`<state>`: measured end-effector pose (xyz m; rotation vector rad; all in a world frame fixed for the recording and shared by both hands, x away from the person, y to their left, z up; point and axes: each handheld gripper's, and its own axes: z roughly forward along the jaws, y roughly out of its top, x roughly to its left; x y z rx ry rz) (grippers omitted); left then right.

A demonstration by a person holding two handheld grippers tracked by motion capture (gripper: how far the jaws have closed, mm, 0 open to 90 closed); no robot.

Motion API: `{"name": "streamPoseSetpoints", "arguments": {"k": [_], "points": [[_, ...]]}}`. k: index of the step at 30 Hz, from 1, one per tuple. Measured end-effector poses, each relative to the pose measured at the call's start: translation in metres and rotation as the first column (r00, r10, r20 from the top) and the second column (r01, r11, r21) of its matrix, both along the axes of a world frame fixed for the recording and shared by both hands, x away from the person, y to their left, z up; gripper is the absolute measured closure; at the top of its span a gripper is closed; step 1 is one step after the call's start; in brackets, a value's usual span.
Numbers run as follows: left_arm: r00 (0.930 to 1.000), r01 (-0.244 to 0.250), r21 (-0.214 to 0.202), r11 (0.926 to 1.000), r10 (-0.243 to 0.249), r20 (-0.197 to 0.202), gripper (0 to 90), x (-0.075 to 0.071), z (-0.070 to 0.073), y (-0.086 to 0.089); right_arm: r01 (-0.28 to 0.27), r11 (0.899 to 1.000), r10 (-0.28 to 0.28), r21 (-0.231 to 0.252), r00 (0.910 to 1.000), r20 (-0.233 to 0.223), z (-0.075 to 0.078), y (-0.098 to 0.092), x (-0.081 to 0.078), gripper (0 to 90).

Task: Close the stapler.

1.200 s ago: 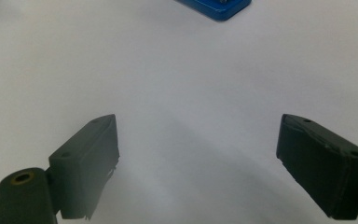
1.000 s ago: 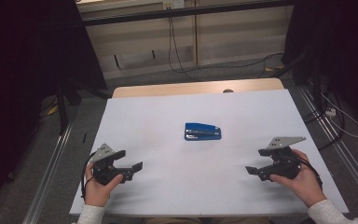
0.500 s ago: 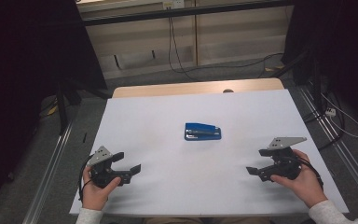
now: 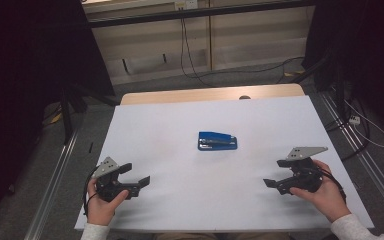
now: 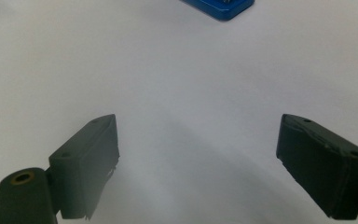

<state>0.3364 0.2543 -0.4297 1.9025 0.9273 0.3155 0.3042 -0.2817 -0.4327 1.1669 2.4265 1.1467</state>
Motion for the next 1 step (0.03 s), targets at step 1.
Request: {"name": "streamPoseSetpoints", "arguments": {"k": [1], "points": [[1.0, -0.002, 0.002, 1.0, 0.002, 0.001, 8.7, 0.0002, 0.0, -0.0001, 0.0, 1.0, 0.0, 0.0, 1.0, 0.0, 0.0, 0.0, 0.0, 12.4]]}}
